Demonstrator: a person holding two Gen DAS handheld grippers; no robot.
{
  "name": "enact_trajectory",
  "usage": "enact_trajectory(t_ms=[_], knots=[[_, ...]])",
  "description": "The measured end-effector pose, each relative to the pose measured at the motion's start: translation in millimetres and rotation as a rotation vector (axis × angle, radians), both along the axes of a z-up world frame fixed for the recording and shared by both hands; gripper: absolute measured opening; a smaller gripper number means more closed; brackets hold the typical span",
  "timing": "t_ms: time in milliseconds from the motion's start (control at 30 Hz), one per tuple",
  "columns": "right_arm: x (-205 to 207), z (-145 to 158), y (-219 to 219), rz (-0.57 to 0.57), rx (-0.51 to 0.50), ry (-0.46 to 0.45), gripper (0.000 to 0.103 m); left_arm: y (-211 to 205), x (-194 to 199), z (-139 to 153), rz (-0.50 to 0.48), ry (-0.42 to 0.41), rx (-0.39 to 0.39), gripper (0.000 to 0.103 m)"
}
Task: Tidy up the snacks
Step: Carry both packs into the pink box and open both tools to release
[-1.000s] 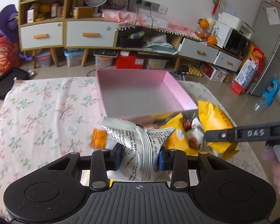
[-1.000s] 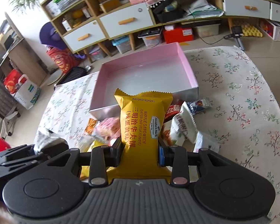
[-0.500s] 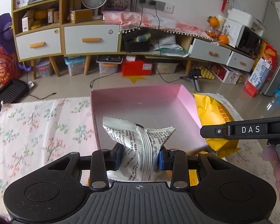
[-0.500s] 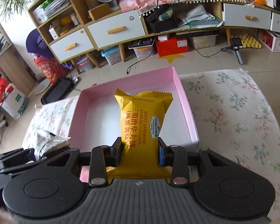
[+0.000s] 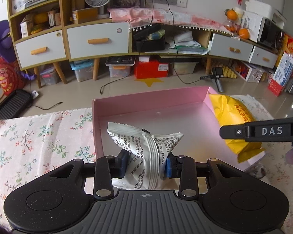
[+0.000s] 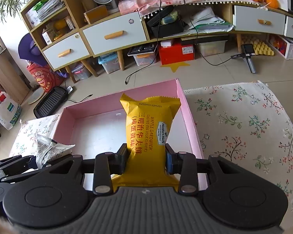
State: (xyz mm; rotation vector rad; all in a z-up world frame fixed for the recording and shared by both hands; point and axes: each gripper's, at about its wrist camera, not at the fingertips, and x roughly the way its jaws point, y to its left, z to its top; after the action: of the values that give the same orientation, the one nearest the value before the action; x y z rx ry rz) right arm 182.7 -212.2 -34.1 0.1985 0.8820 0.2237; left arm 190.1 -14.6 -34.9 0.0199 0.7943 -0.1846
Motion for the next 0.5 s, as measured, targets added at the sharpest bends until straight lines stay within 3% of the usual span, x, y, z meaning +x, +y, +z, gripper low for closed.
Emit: enact_trajectory(t_ms=[100,133,200,233,267,367,500], knots=[[1,0,1,0.006,-0.005,-0.011,0.039,-1,3,-4,-0.015,0.002,0.003,0.036],[0,1,1,0.005,-0.01,-0.021,0.043,-2,3,-5,-0.023,0.01,0.005,0.042],[-1,4,1,0.005,-0.018,-0.039,0.063,-3,4,-7,-0.027,0.02,0.017,0.062],[-1,5,1,0.007,-0.021,-0.05,0.068,-4,3,-7,-0.027,0.013,0.022,0.073],[-1,6,1,0.012,-0.024,-0.058,0.069,-5,2,-7,-0.03,0.002,0.025,0.078],[-1,8,2,0.024,-0.04,-0.058,0.072,-8,-1,-3,-0.042,-0.006,0.028,0.089],[-3,11,2,0.016,-0.046,-0.063,0.082,-12,-7,3,-0.062,-0.009,0.038,0.094]])
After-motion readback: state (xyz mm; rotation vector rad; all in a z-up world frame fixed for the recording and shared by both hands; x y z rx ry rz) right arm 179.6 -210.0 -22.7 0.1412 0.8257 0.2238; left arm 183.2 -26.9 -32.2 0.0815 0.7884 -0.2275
